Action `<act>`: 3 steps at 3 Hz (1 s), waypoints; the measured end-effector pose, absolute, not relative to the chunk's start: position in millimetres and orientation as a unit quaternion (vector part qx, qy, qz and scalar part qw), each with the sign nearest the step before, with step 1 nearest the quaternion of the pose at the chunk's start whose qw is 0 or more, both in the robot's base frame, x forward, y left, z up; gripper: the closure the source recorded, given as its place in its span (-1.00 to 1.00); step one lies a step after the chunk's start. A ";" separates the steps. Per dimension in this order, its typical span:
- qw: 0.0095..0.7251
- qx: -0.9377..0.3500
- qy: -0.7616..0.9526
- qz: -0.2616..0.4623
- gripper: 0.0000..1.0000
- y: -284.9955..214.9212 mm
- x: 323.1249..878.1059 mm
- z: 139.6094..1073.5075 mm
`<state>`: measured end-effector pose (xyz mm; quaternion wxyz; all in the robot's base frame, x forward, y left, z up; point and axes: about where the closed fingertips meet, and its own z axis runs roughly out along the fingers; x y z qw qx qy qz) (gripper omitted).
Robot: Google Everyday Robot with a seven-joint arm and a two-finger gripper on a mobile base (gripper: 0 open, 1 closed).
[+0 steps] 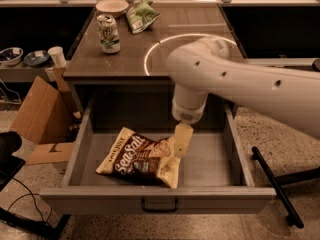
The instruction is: Pick brown chip bag from top drawer and place on counter
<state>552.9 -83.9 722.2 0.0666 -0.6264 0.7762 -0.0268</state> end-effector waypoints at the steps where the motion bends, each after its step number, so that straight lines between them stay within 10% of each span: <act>1: 0.027 -0.607 0.793 -0.045 -1.00 -76.5 532.6 706.5; 3: 0.026 -0.612 0.790 -0.018 -1.00 -64.2 537.5 700.9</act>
Offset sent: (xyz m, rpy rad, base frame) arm -0.0183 0.0171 0.0049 -0.0470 0.0367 -0.0755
